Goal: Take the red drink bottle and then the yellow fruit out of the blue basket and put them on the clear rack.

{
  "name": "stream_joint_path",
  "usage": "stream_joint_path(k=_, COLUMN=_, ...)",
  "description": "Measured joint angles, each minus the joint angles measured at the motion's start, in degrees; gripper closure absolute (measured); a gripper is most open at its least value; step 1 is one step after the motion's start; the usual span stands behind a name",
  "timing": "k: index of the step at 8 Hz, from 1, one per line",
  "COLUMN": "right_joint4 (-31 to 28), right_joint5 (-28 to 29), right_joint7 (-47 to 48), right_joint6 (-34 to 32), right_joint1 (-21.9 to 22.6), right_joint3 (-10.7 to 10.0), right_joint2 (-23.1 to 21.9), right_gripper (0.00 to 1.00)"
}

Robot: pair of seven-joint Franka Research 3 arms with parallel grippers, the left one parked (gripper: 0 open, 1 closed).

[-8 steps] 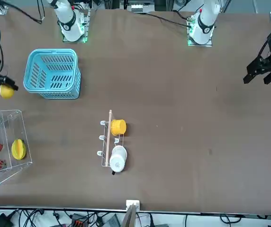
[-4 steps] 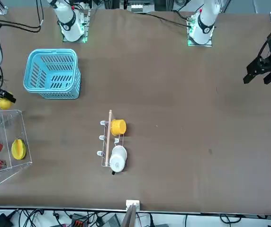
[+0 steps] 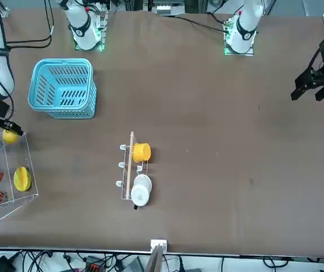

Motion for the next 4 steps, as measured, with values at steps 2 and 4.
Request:
stream_joint_path(k=2, right_joint4=0.35, right_joint5=-3.57, right_joint7=0.0, right_joint6=2.0, right_joint1=0.02, right_joint3=0.05, right_joint2=1.63, right_gripper=0.18)
stream_joint_path(k=4, right_joint4=0.55, right_joint5=-5.88, right_joint7=0.0, right_joint6=3.19, right_joint1=0.13, right_joint3=0.16, right_joint2=2.5, right_gripper=0.18)
